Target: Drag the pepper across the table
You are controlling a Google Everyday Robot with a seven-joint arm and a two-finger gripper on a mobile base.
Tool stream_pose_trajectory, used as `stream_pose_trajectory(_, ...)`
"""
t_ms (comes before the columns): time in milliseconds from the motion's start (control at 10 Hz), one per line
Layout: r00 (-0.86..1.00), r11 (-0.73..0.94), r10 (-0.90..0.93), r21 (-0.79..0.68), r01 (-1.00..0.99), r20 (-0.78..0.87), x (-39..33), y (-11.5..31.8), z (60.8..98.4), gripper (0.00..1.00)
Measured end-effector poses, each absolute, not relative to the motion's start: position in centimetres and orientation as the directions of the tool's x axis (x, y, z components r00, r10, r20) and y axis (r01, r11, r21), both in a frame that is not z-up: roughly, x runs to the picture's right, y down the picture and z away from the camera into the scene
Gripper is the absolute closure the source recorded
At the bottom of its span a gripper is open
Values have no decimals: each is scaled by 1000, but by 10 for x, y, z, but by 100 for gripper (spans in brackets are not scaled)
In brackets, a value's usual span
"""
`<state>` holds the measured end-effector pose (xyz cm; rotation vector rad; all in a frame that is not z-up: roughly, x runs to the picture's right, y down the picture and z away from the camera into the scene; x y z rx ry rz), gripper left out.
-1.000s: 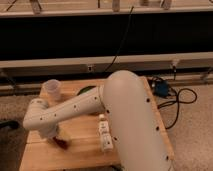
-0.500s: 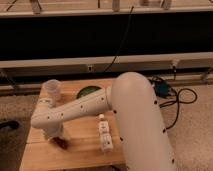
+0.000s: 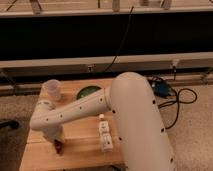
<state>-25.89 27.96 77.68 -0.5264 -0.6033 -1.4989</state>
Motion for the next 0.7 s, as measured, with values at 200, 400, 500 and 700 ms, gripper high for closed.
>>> stream_pose_trajectory(200, -11, 25, -749, 44, 999, 662, -248, 272, 781, 100)
stream_pose_trajectory(400, -6, 34, -749, 47, 998, 663, -234, 260, 789, 100)
stream_pose_trajectory(500, -2, 42, -747, 50, 998, 664, -230, 259, 790, 100)
stream_pose_trajectory(700, 7, 50, -750, 46, 998, 662, -219, 255, 792, 100)
